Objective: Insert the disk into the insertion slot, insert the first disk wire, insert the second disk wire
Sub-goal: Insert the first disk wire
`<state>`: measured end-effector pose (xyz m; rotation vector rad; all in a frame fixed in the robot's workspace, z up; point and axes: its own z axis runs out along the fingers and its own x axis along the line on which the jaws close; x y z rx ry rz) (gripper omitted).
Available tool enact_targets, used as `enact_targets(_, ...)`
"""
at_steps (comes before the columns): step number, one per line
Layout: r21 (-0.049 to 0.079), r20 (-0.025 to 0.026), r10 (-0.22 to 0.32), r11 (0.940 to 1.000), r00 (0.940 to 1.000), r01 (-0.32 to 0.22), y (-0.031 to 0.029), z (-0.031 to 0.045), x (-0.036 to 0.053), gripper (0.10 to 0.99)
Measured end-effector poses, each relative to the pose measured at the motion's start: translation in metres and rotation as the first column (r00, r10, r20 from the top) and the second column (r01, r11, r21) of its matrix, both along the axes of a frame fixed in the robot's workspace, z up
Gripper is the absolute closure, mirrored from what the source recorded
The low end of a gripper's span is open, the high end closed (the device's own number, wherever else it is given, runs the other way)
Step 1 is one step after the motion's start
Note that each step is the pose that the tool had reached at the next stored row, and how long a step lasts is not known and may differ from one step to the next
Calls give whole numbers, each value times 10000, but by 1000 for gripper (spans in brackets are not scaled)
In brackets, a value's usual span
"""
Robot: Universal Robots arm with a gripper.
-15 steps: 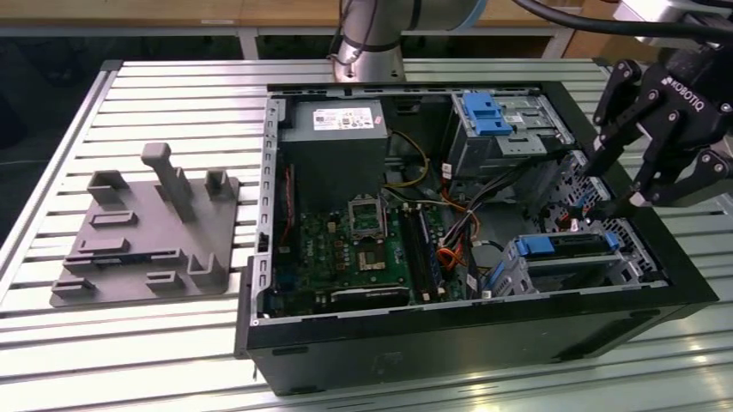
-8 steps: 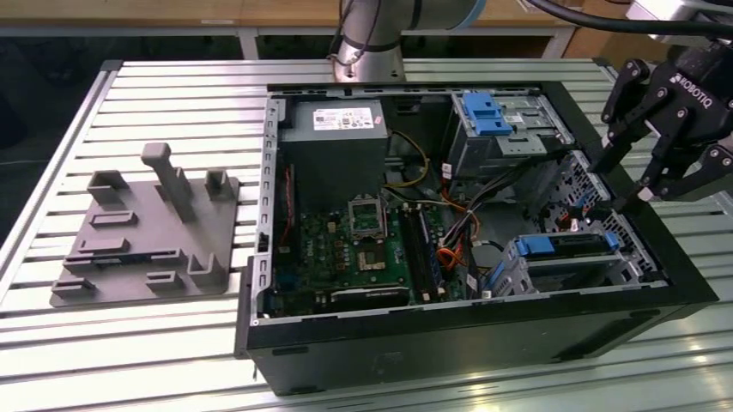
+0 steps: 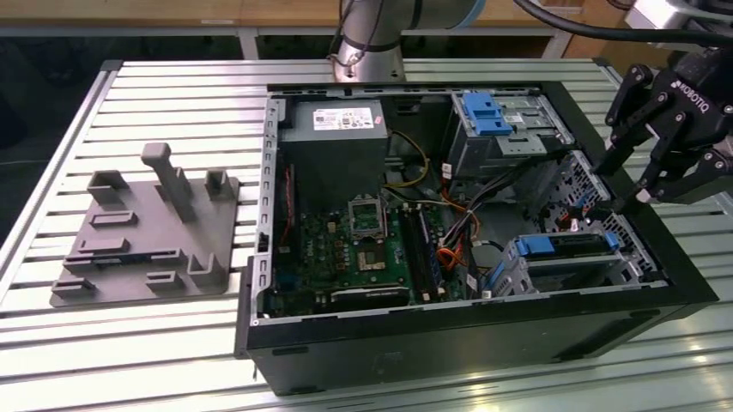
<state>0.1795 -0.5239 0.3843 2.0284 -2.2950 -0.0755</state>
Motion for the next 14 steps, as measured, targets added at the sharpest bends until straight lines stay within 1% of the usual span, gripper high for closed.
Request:
enact_targets(3, -14, -3, -238, 9997, 9997, 238, 10, -33, 17, 529)
enact_targets(4, -31, -14, -245, 9997, 9997, 245, 16, -44, 31, 529)
enact_targets(5, -49, -42, -245, 9997, 9997, 245, 22, -54, 49, 529)
enact_targets(7, -92, -124, -246, 9997, 9996, 244, 36, -71, 95, 529)
enact_targets(9, -138, -225, -246, 9996, 9994, 243, 45, -86, 127, 529)
enact_targets(10, -164, -280, -247, 9996, 9993, 242, 48, -93, 140, 529)
enact_targets(13, -264, -472, -250, 9994, 9986, 238, 54, -110, 172, 529)
enact_targets(14, -292, -518, -251, 9993, 9983, 236, 56, -119, 182, 529)
